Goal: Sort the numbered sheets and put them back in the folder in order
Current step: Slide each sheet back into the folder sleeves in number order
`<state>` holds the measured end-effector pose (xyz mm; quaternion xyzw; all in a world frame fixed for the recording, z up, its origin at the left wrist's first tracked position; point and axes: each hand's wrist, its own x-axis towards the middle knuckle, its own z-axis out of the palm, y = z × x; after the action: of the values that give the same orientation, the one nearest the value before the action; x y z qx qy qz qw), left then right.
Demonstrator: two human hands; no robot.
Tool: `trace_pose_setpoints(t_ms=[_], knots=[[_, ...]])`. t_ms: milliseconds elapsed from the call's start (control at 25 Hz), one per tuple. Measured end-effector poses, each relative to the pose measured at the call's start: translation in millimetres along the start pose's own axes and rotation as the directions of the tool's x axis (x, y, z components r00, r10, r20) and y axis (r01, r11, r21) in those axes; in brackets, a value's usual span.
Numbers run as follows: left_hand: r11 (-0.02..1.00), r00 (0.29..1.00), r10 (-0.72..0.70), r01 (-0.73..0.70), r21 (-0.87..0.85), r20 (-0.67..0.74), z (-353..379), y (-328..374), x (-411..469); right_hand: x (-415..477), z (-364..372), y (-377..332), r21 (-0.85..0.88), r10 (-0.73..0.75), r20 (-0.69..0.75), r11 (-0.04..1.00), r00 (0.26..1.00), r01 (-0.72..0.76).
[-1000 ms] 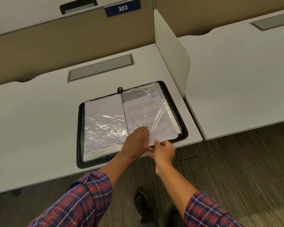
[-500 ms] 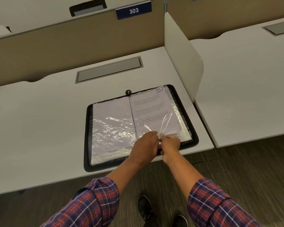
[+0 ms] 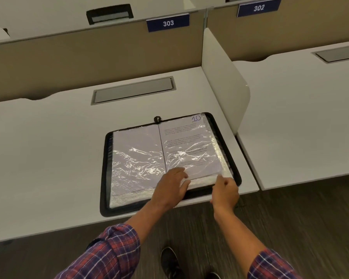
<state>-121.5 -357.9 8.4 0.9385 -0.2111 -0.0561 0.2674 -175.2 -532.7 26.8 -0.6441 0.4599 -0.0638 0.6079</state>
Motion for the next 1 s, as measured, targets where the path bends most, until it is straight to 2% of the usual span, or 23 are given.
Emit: trace_pose_setpoints(t_ms=[40, 120, 200, 320, 400, 480, 560, 640, 800, 880, 1000], knots=[[1.000, 0.999, -0.021, 0.022, 0.011, -0.046, -3.4, -6.0, -2.3, 3.3, -3.9, -0.5, -0.048, -0.080, -0.057, 0.996, 0.995, 0.077], [0.993, 0.984, -0.111, 0.115, 0.023, -0.141, -12.0, -22.0, -7.4, 12.0, -8.8, -1.3, -0.268, -0.287, -0.085, 0.929, 0.954, 0.256], [0.963, 0.942, -0.259, 0.269, 0.022, -0.216, -22.0, -42.3, -14.6, 20.7, -9.0, -0.9, -0.504, -0.423, 0.079, 0.765, 0.903, 0.402], [0.860, 0.837, -0.468, 0.505, 0.070, -0.282, -38.6, -71.4, -25.9, 32.6, -1.9, -1.3, -0.682, -0.351, 0.367, 0.529, 0.861, 0.506], [0.770, 0.764, -0.589, 0.630, 0.103, -0.263, -51.4, -83.4, -32.7, 37.5, 1.3, 2.2, -0.760, -0.308, 0.410, 0.404, 0.858, 0.509], [0.697, 0.687, -0.687, 0.715, 0.049, -0.238, -60.4, -91.4, -37.3, 33.5, 6.2, 6.0, -0.830, -0.361, 0.384, 0.269, 0.850, 0.489], [0.680, 0.651, -0.721, 0.731, -0.059, -0.236, -65.3, -97.1, -42.1, 18.2, 19.1, 8.2, -0.815, -0.486, 0.419, 0.172, 0.767, 0.554], [0.683, 0.635, -0.727, 0.706, -0.185, -0.262, -72.3, -102.0, -45.5, -3.6, 43.7, 7.8, -0.707, -0.522, 0.547, 0.131, 0.655, 0.695], [0.622, 0.569, -0.783, 0.703, -0.345, -0.252, -83.3, -110.4, -49.6, -50.9, 106.8, 7.8, -0.486, -0.399, 0.762, 0.172, 0.511, 0.857], [0.581, 0.548, -0.804, 0.643, -0.499, -0.230, -89.1, -114.3, -51.8, -70.7, 132.6, 12.5, -0.414, -0.362, 0.820, 0.160, 0.444, 0.896], [0.480, 0.499, -0.850, 0.596, -0.644, -0.172, -105.6, -117.7, -52.6, -91.8, 163.9, 17.6, -0.367, -0.288, 0.877, 0.117, 0.386, 0.923]])
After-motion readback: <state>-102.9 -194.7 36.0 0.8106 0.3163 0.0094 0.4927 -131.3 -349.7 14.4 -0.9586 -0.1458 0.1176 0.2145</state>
